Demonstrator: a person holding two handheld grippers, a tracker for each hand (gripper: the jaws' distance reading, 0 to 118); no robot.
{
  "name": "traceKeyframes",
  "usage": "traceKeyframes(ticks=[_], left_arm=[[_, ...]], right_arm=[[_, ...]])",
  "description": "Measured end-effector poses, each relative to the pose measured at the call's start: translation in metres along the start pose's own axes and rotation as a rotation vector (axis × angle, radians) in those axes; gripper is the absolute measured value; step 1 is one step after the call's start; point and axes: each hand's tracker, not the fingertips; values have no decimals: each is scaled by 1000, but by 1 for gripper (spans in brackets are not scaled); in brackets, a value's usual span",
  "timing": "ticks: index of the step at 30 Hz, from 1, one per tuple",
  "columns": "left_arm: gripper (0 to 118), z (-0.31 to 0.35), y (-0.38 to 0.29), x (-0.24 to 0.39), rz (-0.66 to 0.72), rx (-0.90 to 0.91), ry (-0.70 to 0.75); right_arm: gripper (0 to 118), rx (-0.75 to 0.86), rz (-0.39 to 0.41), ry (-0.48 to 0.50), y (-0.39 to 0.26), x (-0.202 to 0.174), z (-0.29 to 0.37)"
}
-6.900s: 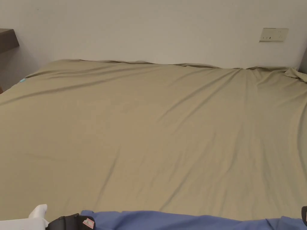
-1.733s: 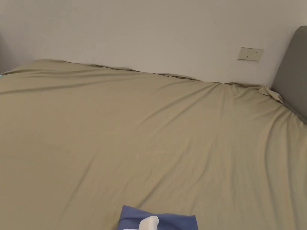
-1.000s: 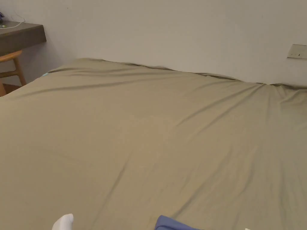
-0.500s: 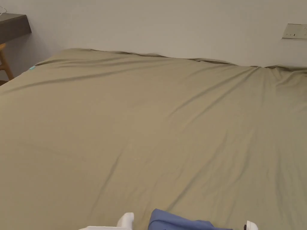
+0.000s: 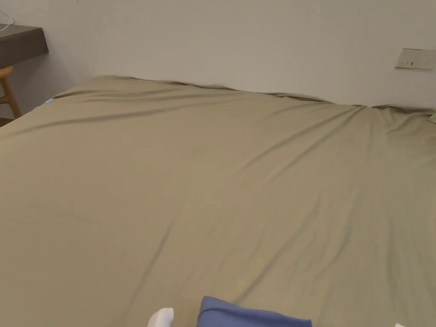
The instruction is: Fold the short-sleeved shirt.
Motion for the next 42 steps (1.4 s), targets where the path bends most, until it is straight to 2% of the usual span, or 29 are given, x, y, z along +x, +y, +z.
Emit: traceKeyframes(ticks=[6, 11, 15, 19, 22, 23, 25, 26, 30, 33, 34, 35, 37, 38, 39, 40, 42], left_arm=[[42, 96, 32, -16, 4, 174, 28], [42, 215, 95, -20, -152, 192, 283], [42, 302, 139, -36, -157, 168, 505], [42, 362, 168, -57, -93, 123, 762], [42, 391, 179, -87, 20, 171, 854], [44, 398, 180, -98, 74, 190, 892], [84, 408, 180, -109, 139, 211, 1022], [89, 414, 179, -110, 158, 231, 1066], [89, 431, 175, -82, 205, 313, 1133], [89, 421, 165, -36, 47, 401, 1131], [88, 406, 157, -13, -44, 422, 1125], [84, 389, 148, 10, -119, 448, 1114], [65, 353, 127, 46, -286, 500, 1055], [49, 334, 118, 61, -335, 509, 1017], [20, 310, 108, 77, -372, 522, 969], [6, 282, 96, 89, -393, 529, 935], [4, 235, 76, 114, -463, 600, 901]], right_arm=[[4, 61, 70, 51, -10, -39, 30], [4, 75, 144, 64, -19, -84, 34], [4, 65, 159, 61, -27, -99, 28], [4, 28, 182, 36, -35, -101, 14], [4, 4, 144, 28, -42, -93, 6], [4, -2, 131, 15, -42, -91, 5], [4, -9, 137, -18, -44, -91, 5], [4, -12, 141, -23, -45, -91, 6], [4, -11, 172, -26, -44, -99, 18], [4, 19, 228, -62, -40, -111, 27], [4, 33, 272, -92, -38, -118, 31], [4, 47, 329, -133, -35, -127, 34], [4, 72, 466, -226, -30, -148, 39], [4, 79, 517, -251, -27, -158, 42], [4, 83, 558, -279, -22, -167, 45], [4, 90, 588, -321, -17, -178, 47], [4, 126, 663, -387, -9, -191, 53]])
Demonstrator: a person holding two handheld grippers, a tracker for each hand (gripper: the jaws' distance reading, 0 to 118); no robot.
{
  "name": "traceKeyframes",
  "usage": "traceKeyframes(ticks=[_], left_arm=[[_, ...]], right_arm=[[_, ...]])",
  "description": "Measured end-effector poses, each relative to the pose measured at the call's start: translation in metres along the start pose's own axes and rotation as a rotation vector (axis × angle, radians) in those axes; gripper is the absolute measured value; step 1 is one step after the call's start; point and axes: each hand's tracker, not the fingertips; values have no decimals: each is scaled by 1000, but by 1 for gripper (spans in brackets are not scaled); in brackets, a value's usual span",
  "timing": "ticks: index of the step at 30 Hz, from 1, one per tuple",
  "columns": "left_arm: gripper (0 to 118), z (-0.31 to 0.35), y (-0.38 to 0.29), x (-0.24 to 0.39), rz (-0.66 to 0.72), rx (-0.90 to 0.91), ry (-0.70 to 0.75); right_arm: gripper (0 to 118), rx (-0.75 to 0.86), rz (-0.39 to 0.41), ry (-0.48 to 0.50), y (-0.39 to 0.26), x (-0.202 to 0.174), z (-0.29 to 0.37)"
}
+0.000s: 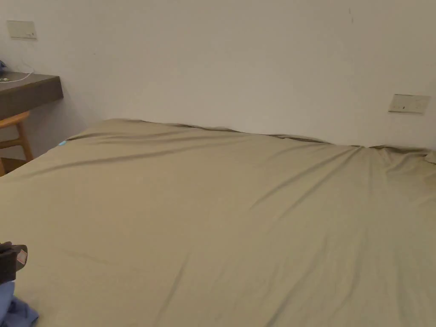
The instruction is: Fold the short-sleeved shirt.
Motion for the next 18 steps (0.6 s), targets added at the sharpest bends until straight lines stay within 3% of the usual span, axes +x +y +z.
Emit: traceKeyframes(ticks=[4, 12, 18], left_arm=[[4, -3, -18, 88, 2, 11, -135], [4, 4, 0, 182, -40, 274, -60], [4, 11, 22, 202, -108, 339, -23]], right_arm=[[4, 108, 121, -211, 24, -5, 18], [4, 373, 251, -525, 64, -10, 45], [4, 410, 308, -577, 77, -15, 46]])
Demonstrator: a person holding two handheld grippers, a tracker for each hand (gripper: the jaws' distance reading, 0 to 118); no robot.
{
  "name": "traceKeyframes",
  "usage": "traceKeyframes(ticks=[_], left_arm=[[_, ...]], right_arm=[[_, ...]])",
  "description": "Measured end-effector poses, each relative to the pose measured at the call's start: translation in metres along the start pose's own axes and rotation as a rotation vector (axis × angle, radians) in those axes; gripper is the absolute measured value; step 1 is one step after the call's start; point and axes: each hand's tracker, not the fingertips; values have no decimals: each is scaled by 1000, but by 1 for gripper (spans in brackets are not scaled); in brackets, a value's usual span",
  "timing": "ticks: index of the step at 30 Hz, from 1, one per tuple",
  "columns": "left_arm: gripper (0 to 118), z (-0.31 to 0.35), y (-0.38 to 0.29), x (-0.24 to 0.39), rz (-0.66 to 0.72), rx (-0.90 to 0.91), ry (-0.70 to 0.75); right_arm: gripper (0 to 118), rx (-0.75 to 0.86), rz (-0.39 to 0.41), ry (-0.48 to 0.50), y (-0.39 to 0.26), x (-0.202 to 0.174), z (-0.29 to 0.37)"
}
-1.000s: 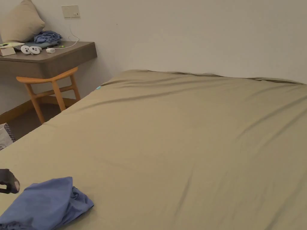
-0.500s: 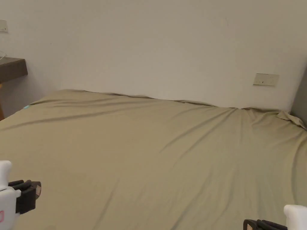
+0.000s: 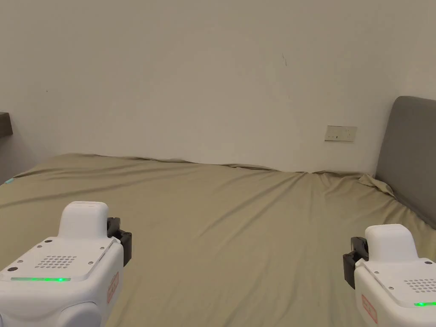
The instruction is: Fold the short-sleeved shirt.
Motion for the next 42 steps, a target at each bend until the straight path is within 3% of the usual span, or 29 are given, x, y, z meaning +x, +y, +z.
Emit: traceKeyframes(ticks=[6, 7, 8, 9, 10, 11, 16, 20, 32, 42], left_arm=[[5, 0, 4, 0, 27, 19, -10], [11, 0, 4, 1, 23, 21, -11], [22, 2, 4, 3, 20, 27, -15], [64, 2, 3, 3, 22, 33, -19], [102, 1, 3, 3, 25, 35, -22], [118, 0, 4, 4, 28, 37, -19], [118, 1, 3, 12, 32, 86, -20], [118, -7, 3, 19, 8, 58, -17], [118, -11, 1, 15, 19, 56, -31], [118, -11, -4, 8, 51, 61, -17]], right_arm=[[6, 1, -8, 22, -2, -3, -4], [18, 7, -1, 28, -2, -5, -4], [41, 13, 7, 30, -3, -6, -3], [91, 15, 14, 31, -3, -5, -4], [115, 11, 20, 31, -3, -5, -5], [118, 1, 21, 32, -2, -5, -7], [118, 50, -57, 34, -5, 5, -4], [118, 30, -136, -29, -4, 9, -11], [118, 62, -81, 44, -16, -3, -5], [118, 59, -115, 72, -11, 0, -5]])
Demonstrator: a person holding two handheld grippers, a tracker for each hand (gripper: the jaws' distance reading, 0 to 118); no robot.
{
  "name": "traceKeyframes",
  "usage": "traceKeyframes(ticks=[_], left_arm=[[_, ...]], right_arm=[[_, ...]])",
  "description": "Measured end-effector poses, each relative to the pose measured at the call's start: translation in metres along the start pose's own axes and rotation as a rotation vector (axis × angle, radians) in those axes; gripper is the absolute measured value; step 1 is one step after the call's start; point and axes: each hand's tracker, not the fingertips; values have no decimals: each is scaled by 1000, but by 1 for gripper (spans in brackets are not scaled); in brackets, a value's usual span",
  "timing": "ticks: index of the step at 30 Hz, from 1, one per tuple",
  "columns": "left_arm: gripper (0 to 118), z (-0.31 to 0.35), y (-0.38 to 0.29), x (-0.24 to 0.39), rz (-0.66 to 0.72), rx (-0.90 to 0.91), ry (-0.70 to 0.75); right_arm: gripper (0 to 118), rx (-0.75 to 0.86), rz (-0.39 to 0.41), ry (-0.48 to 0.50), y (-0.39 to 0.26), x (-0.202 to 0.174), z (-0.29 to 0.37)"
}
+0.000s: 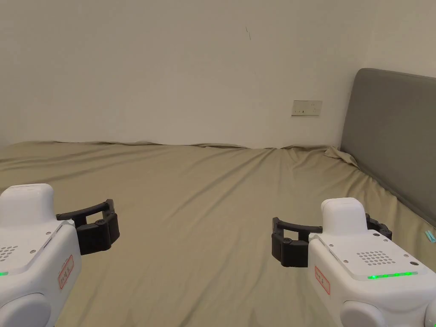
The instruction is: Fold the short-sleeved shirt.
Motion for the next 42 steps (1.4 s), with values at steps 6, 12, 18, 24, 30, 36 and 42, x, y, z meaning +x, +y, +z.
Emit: traceKeyframes(ticks=[6, 12, 18, 24, 30, 36, 42], left_arm=[[118, 1, -1, -1, 25, -13, -14], [118, 1, -2, 1, 22, -21, -26], [118, 2, -5, 5, 18, -38, -36], [118, 3, -7, 4, 54, -48, -68], [118, 4, -8, 5, 25, -58, -48], [118, 4, -5, -1, 47, -61, -51], [118, 5, -3, -2, 43, -56, -52]], right_arm=[[118, 12, -15, -18, 5, 0, 1], [118, 13, -34, 1, 5, 2, 3], [118, 24, -60, 27, 8, 3, 6], [118, 21, -96, 28, 8, 3, 4], [118, 34, -79, 70, 8, 1, 3], [118, 35, -32, 83, 10, -2, 1], [118, 47, -82, 93, 11, 3, 1]])
